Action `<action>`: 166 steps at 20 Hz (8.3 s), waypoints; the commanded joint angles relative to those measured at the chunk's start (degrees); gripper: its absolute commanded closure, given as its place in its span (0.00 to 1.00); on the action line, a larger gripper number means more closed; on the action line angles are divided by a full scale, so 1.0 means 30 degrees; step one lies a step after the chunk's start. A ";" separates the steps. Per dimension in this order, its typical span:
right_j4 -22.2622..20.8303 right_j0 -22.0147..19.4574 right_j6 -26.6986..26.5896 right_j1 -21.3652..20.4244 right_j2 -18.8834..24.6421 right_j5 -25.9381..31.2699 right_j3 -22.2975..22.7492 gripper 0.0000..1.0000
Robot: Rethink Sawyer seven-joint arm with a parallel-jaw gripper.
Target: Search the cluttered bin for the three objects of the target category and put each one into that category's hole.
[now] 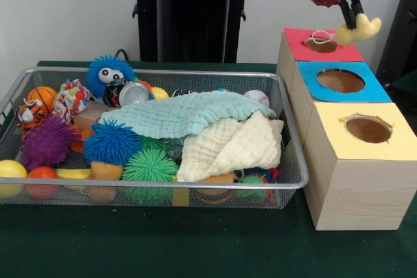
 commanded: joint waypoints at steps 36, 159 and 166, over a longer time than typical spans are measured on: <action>-0.1879 0.2590 0.1347 0.1101 -0.5472 0.4253 -0.1436 1.00; -0.9157 -0.4587 -0.4969 -0.1711 -0.6554 0.3863 -0.5266 0.00; -1.0813 -0.5688 -0.5368 -0.0262 -0.5328 0.5209 -0.7638 0.00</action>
